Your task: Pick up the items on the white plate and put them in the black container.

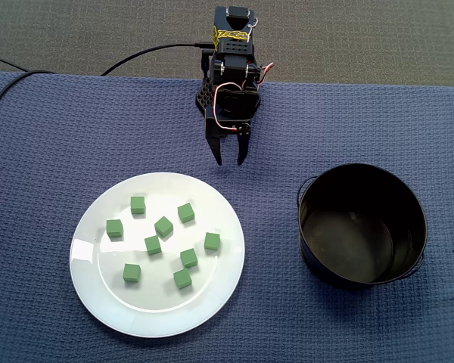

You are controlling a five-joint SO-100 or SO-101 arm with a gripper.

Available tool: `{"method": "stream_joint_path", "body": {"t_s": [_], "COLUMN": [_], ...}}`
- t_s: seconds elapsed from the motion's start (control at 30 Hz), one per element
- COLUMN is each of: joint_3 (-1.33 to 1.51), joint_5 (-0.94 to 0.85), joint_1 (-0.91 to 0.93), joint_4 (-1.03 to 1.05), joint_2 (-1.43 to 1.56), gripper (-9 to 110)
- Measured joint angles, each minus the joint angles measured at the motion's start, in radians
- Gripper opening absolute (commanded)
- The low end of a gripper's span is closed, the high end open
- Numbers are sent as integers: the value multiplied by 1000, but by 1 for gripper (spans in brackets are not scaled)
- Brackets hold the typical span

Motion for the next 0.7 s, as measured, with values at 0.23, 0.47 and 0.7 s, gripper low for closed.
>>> {"method": "stream_joint_path", "body": {"t_s": [0.23,0.47,0.7], "joint_3": [-302,-422,-604], "joint_5": [299,408,607], "joint_1": [63,86,189], "joint_4": [54,57,-38], "joint_2": [-367,-543,-787], "gripper": [19,21,21]}}
